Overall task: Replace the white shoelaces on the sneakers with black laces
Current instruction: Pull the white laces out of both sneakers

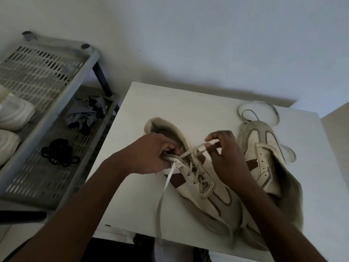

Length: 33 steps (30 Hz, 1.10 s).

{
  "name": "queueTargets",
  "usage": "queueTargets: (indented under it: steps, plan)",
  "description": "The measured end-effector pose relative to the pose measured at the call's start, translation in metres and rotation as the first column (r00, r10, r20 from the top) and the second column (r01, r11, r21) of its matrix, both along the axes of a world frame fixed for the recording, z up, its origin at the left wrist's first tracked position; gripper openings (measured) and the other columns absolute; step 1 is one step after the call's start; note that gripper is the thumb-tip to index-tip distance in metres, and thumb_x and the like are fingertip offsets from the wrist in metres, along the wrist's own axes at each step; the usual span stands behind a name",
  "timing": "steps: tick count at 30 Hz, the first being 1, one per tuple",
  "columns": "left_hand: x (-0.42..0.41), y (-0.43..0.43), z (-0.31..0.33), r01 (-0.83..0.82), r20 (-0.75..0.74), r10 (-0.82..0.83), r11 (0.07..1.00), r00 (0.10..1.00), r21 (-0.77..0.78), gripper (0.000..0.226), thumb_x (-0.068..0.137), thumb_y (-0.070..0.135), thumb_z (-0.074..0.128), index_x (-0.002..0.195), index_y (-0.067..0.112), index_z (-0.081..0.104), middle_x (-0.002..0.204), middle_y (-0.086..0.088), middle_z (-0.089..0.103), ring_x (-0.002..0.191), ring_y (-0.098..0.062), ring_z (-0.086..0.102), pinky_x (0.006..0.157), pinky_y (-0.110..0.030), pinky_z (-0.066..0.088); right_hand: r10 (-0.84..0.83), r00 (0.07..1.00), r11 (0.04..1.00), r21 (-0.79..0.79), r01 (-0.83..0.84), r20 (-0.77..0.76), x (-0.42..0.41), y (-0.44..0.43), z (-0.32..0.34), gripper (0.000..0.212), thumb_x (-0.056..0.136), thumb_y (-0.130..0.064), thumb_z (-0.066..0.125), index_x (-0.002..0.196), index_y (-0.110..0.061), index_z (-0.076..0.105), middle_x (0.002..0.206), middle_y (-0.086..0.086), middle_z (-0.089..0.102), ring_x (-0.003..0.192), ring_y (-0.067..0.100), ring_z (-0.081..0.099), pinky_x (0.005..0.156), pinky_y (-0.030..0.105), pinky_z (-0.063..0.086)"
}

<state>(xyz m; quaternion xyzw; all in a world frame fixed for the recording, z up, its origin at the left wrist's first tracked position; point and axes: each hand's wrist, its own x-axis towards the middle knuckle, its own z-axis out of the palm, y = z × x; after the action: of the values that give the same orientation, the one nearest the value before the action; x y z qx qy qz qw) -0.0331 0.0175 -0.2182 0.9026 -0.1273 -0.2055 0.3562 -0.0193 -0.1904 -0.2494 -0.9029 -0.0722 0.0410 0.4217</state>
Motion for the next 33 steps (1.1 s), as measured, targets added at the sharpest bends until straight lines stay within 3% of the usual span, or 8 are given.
queueTargets:
  steps: [6, 13, 16, 19, 23, 26, 30, 33]
  plan:
    - [-0.001, 0.001, -0.004, -0.038, -0.009, 0.038, 0.999, 0.999, -0.021, 0.022, 0.086, 0.003, 0.063, 0.083, 0.025, 0.065, 0.074, 0.004, 0.068, 0.048, -0.008, 0.061, 0.051, -0.018, 0.049, 0.362, 0.898, 0.914, -0.283, -0.29, 0.251, -0.009, 0.011, -0.01, 0.041, 0.077, -0.015, 0.076, 0.117, -0.024, 0.066, 0.133, 0.0, 0.053, 0.12, 0.017, 0.044, 0.09, 0.035, 0.039]
    - [-0.002, -0.002, -0.007, -0.083, 0.005, 0.084, 0.995, 0.996, -0.062, 0.008, 0.09, 0.011, 0.063, 0.092, 0.012, 0.07, 0.077, -0.003, 0.071, 0.039, -0.009, 0.057, 0.049, -0.023, 0.05, 0.347, 0.875, 0.919, -0.311, -0.244, 0.338, -0.004, 0.013, -0.004, 0.011, 0.079, -0.02, 0.072, 0.09, -0.019, 0.069, 0.104, -0.003, 0.062, 0.098, 0.017, 0.054, 0.083, 0.034, 0.036]
    - [-0.002, 0.0, -0.007, -0.105, -0.035, 0.102, 0.99, 0.994, -0.091, 0.006, 0.09, 0.009, 0.063, 0.088, 0.009, 0.068, 0.078, -0.008, 0.07, 0.038, -0.012, 0.055, 0.049, -0.024, 0.048, -0.043, 0.971, 0.996, -0.062, 0.059, 0.234, 0.007, 0.002, 0.001, 0.012, 0.087, -0.009, 0.06, 0.096, -0.017, 0.06, 0.1, -0.004, 0.057, 0.082, 0.0, 0.052, 0.078, 0.026, 0.044]
    - [-0.001, 0.0, -0.009, -0.111, -0.037, 0.108, 0.989, 0.994, -0.099, 0.007, 0.089, 0.009, 0.062, 0.084, 0.009, 0.067, 0.076, -0.009, 0.069, 0.038, -0.016, 0.056, 0.049, -0.025, 0.048, -0.432, 0.902, 0.89, 0.165, 0.426, -0.001, 0.026, -0.027, 0.007, 0.008, 0.097, -0.017, 0.052, 0.1, -0.021, 0.059, 0.103, -0.002, 0.062, 0.081, 0.003, 0.055, 0.069, 0.02, 0.045]
    - [0.001, -0.001, -0.009, -0.106, -0.037, 0.103, 0.99, 0.994, -0.094, 0.009, 0.089, 0.008, 0.062, 0.083, 0.01, 0.068, 0.078, -0.007, 0.071, 0.04, -0.017, 0.058, 0.05, -0.024, 0.047, -0.032, 0.99, 0.999, 0.007, 0.031, 0.14, 0.013, -0.019, 0.012, 0.042, 0.086, -0.03, 0.067, 0.126, -0.03, 0.055, 0.136, -0.006, 0.047, 0.113, 0.007, 0.049, 0.09, 0.027, 0.044]
    - [0.001, -0.002, -0.008, -0.088, -0.015, 0.087, 0.993, 0.996, -0.078, 0.008, 0.088, 0.007, 0.063, 0.087, 0.011, 0.07, 0.074, 0.001, 0.071, 0.041, -0.015, 0.06, 0.05, -0.022, 0.049, 0.375, 0.907, 0.91, -0.262, -0.321, 0.191, -0.003, 0.006, 0.006, 0.046, 0.081, -0.026, 0.073, 0.125, -0.03, 0.061, 0.143, -0.007, 0.045, 0.129, 0.014, 0.038, 0.102, 0.035, 0.028]
    - [0.0, -0.002, -0.007, -0.088, -0.011, 0.087, 0.992, 0.996, -0.087, 0.008, 0.088, 0.005, 0.064, 0.088, 0.009, 0.071, 0.071, 0.002, 0.07, 0.043, -0.015, 0.061, 0.052, -0.026, 0.052, 0.355, 0.885, 0.922, -0.266, -0.28, 0.301, -0.009, 0.011, -0.011, 0.015, 0.076, -0.017, 0.077, 0.089, -0.022, 0.073, 0.119, -0.004, 0.062, 0.11, 0.019, 0.053, 0.091, 0.042, 0.039]
    - [0.0, -0.001, -0.006, -0.09, -0.044, 0.086, 0.99, 0.995, -0.111, 0.007, 0.088, 0.006, 0.063, 0.087, 0.008, 0.07, 0.075, -0.002, 0.071, 0.043, -0.017, 0.061, 0.052, -0.025, 0.05, 0.184, 0.936, 0.98, -0.134, -0.149, 0.299, -0.004, 0.008, -0.007, 0.011, 0.08, -0.014, 0.074, 0.083, -0.024, 0.068, 0.104, -0.01, 0.06, 0.096, 0.006, 0.057, 0.087, 0.03, 0.045]
